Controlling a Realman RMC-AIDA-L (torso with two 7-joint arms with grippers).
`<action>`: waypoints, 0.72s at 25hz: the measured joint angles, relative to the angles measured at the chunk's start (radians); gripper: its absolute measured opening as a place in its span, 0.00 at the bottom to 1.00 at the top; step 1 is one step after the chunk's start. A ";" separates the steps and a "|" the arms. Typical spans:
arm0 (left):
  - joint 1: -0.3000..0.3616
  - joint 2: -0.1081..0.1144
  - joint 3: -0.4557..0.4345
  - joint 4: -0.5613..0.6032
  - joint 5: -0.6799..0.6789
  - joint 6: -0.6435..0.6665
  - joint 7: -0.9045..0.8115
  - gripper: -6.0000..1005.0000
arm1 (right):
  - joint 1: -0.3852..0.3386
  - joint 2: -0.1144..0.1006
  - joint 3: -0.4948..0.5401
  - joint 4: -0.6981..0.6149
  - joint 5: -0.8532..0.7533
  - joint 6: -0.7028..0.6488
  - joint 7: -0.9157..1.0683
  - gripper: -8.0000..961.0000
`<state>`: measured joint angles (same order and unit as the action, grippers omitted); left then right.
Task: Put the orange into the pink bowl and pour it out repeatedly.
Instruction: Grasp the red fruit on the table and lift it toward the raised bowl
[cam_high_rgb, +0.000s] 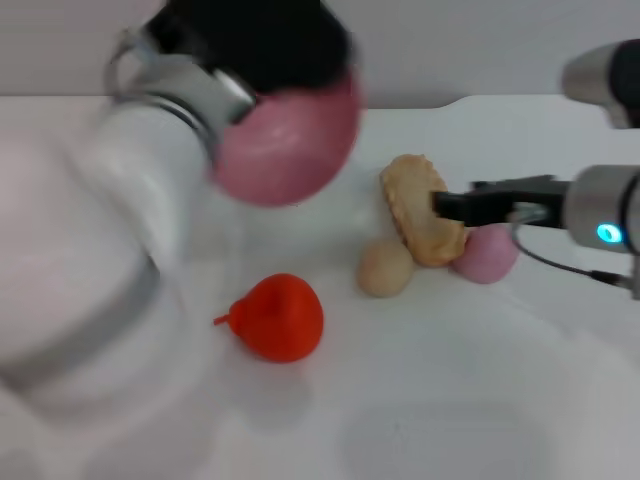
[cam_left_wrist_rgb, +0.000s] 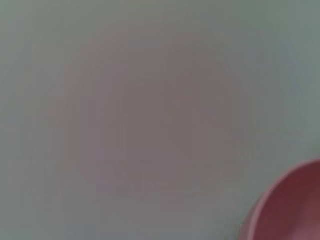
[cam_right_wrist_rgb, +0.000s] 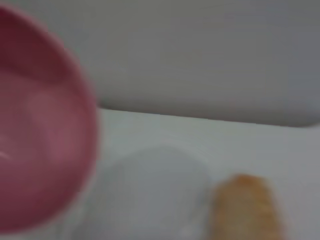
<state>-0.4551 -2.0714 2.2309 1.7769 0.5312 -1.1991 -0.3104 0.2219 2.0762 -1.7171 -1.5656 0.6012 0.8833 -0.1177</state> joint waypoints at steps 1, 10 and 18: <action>-0.005 0.001 -0.025 0.003 -0.039 -0.012 0.005 0.09 | 0.006 -0.001 -0.015 0.000 0.021 -0.008 -0.017 0.64; 0.041 0.011 -0.575 -0.072 -0.602 -0.073 0.274 0.09 | 0.088 0.001 -0.182 0.066 0.092 -0.086 -0.050 0.66; 0.064 0.015 -0.704 -0.082 -0.639 -0.075 0.316 0.10 | 0.183 0.004 -0.298 0.185 0.144 -0.141 -0.044 0.67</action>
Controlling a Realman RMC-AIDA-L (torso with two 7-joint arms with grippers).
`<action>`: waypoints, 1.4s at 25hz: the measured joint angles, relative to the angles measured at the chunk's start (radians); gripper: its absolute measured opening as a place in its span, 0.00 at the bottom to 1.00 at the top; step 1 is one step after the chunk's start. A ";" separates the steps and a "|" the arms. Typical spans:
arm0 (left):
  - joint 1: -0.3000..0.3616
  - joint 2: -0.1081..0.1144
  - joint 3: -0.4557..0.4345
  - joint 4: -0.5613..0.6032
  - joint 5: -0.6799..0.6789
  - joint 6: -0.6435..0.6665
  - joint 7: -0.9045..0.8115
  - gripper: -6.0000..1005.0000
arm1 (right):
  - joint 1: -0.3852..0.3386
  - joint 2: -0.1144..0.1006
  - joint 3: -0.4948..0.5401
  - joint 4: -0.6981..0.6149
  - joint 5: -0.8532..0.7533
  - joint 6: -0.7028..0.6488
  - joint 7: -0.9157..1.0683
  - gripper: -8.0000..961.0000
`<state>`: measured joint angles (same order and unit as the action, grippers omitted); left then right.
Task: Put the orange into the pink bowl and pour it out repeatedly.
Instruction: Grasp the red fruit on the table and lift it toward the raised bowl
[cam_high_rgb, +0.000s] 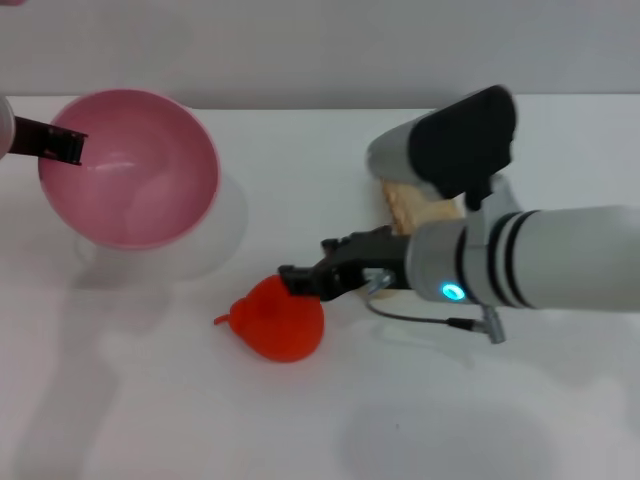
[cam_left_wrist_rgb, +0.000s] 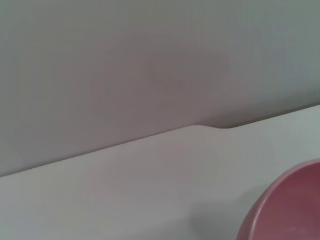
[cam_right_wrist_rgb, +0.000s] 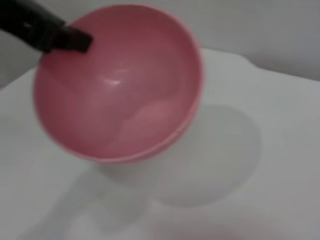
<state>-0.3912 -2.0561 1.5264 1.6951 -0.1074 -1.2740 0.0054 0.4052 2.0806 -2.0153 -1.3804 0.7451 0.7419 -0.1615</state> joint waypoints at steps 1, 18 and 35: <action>-0.003 0.000 0.002 -0.005 0.000 0.002 0.003 0.10 | 0.008 0.000 -0.010 0.010 0.008 -0.009 0.000 0.67; -0.041 -0.002 0.032 -0.035 -0.003 0.000 0.023 0.10 | 0.128 0.004 -0.056 0.222 0.163 -0.076 -0.004 0.67; -0.036 -0.001 0.042 -0.034 -0.005 -0.002 0.037 0.11 | 0.035 -0.006 -0.013 -0.009 0.082 0.047 -0.053 0.30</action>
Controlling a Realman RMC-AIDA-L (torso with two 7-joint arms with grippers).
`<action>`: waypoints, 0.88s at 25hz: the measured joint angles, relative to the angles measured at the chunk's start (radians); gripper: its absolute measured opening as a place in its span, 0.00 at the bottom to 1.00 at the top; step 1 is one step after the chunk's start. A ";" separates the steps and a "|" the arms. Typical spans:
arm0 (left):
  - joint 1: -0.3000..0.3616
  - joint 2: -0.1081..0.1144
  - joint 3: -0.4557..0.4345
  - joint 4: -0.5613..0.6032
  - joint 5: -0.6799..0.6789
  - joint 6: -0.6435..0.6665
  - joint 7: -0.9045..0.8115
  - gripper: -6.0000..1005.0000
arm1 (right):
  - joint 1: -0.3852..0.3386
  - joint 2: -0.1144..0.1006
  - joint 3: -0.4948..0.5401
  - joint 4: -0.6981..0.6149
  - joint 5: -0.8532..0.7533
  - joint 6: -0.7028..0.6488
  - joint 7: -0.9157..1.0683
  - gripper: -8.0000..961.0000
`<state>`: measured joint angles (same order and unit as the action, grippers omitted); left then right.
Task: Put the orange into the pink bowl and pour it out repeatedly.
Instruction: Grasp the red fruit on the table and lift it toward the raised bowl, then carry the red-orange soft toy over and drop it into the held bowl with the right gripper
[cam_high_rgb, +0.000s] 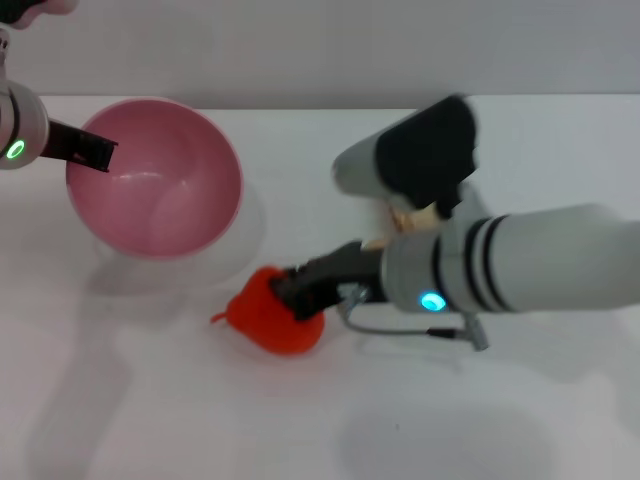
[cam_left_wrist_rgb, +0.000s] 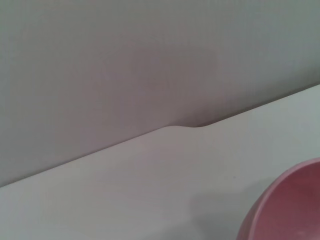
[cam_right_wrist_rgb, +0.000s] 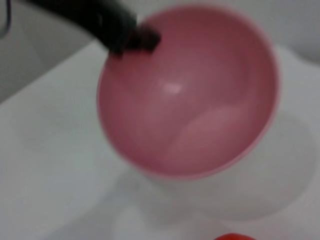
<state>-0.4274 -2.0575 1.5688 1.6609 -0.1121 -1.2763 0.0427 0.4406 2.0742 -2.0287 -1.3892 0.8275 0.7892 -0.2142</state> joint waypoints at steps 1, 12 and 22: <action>0.002 0.000 0.000 0.000 -0.001 0.002 0.001 0.11 | -0.025 0.000 0.020 -0.045 -0.021 0.022 0.000 0.25; -0.005 -0.002 0.011 -0.062 -0.015 0.008 0.002 0.11 | -0.167 0.005 0.154 -0.435 -0.131 0.197 0.003 0.06; -0.039 -0.005 0.140 -0.075 -0.150 0.036 0.009 0.12 | -0.169 0.004 0.194 -0.522 -0.154 0.216 0.003 0.13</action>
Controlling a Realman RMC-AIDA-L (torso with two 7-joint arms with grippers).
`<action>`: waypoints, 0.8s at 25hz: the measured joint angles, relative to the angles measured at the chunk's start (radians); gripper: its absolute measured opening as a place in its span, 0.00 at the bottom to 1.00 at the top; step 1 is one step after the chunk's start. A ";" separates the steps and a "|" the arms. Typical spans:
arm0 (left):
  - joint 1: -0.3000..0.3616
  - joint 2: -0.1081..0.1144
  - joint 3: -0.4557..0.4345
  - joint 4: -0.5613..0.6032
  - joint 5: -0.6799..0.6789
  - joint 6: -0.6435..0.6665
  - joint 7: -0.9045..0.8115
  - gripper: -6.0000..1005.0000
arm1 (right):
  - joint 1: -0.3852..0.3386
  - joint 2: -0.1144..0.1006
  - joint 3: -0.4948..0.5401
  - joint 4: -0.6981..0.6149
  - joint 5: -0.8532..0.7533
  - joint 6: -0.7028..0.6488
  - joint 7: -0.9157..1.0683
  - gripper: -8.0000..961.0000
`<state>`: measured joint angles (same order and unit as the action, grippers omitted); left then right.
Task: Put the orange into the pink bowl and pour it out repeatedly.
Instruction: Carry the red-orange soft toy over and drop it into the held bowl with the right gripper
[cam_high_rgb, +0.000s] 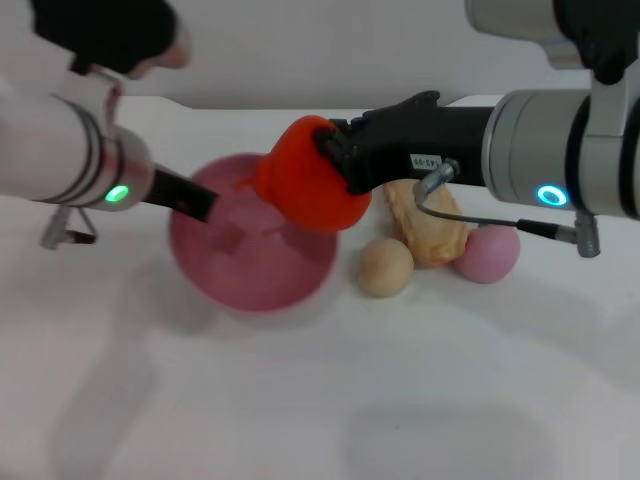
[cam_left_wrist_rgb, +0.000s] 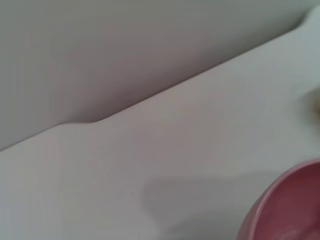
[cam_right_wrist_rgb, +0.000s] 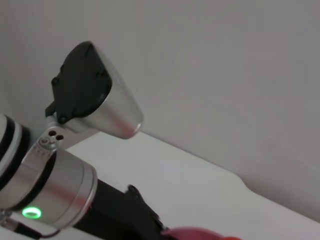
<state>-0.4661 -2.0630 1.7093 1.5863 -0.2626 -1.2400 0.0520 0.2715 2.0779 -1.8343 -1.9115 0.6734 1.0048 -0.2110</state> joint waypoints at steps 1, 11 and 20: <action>-0.007 0.000 0.015 0.000 -0.009 0.002 0.001 0.12 | 0.003 0.000 -0.002 0.013 0.000 -0.005 0.000 0.13; -0.045 0.001 0.046 -0.006 -0.041 0.022 0.002 0.12 | 0.014 0.000 -0.035 0.105 0.005 -0.064 -0.004 0.20; -0.046 0.003 0.041 -0.010 -0.041 0.022 0.003 0.12 | -0.008 0.000 -0.046 0.122 -0.024 -0.146 -0.059 0.33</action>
<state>-0.5120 -2.0601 1.7506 1.5761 -0.3037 -1.2176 0.0546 0.2640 2.0780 -1.8799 -1.7896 0.6499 0.8586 -0.2697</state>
